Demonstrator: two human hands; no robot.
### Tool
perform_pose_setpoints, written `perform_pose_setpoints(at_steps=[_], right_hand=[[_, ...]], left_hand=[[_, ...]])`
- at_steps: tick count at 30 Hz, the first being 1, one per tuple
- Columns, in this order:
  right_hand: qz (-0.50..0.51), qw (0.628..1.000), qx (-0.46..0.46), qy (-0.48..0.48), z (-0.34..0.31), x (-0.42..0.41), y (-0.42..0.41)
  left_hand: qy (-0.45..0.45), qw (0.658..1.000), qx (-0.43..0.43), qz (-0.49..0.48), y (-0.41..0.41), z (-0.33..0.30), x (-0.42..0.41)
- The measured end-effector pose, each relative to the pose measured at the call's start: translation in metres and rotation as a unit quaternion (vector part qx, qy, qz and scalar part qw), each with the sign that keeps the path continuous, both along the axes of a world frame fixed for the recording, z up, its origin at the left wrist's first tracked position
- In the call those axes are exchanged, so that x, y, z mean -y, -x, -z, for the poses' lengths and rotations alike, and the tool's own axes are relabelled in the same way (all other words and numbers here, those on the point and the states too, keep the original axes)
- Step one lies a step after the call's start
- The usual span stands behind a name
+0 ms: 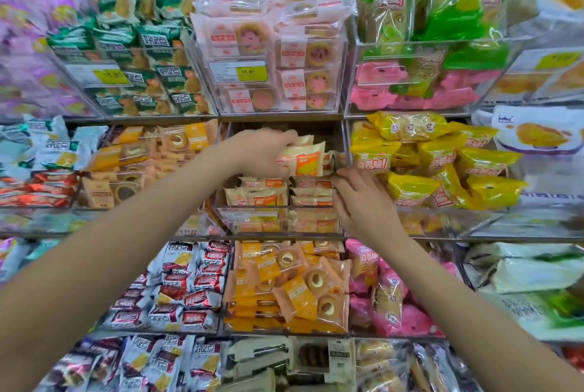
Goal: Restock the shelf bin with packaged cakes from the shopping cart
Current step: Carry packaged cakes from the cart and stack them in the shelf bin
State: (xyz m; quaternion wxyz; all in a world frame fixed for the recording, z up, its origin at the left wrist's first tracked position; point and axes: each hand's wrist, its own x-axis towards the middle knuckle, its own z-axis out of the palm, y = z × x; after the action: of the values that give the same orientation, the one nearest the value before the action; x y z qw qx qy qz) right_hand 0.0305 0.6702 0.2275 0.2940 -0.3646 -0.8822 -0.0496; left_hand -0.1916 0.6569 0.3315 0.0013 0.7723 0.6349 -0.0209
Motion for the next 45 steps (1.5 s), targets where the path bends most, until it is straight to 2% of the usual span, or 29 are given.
perform_pose_setpoints(at_steps=[3, 6, 9, 11, 15, 19, 21, 29, 33, 39, 42, 45], right_hand=[[0.033, 0.998, 0.054, -0.017, 0.013, -0.006, -0.001], [0.037, 0.997, 0.064, -0.019, 0.017, -0.009, 0.002], [0.041, 0.994, 0.083, -0.049, 0.022, -0.013, 0.003], [0.041, 0.993, 0.093, -0.066, 0.023, -0.017, 0.005], [0.041, 0.992, 0.091, -0.078, 0.025, -0.019, 0.007], [0.044, 0.992, 0.092, -0.079, 0.026, -0.021, 0.008], [0.045, 0.991, 0.09, -0.092, 0.026, -0.022, 0.008], [0.049, 0.988, 0.076, -0.122, 0.03, -0.023, 0.009], [0.051, 0.987, 0.07, -0.137, 0.03, -0.023, 0.009], [0.053, 0.986, 0.068, -0.146, 0.031, -0.023, 0.01], [0.054, 0.986, 0.066, -0.145, 0.031, -0.023, 0.01], [0.054, 0.986, 0.069, -0.141, 0.032, -0.023, 0.01]], left_hand=[[-0.006, 1.0, -0.018, 0.02, -0.012, 0.018, -0.035], [-0.031, 0.998, -0.052, 0.018, -0.019, 0.038, -0.07], [-0.045, 0.999, 0.003, 0.009, -0.018, 0.059, -0.1], [-0.057, 0.998, 0.008, -0.002, -0.017, 0.07, -0.12], [-0.014, 0.999, -0.016, -0.05, -0.015, 0.087, -0.151], [0.054, 0.995, 0.026, -0.078, -0.009, 0.103, -0.166], [0.05, 0.996, 0.025, -0.075, -0.008, 0.11, -0.168], [-0.025, 0.99, -0.131, 0.052, -0.005, 0.12, -0.175], [-0.007, 0.991, -0.112, 0.073, 0.003, 0.112, -0.175], [-0.049, 0.997, 0.009, 0.058, 0.011, 0.114, -0.169], [-0.078, 0.993, -0.012, 0.087, 0.015, 0.113, -0.168], [-0.094, 0.992, -0.042, 0.07, 0.012, 0.116, -0.169]])
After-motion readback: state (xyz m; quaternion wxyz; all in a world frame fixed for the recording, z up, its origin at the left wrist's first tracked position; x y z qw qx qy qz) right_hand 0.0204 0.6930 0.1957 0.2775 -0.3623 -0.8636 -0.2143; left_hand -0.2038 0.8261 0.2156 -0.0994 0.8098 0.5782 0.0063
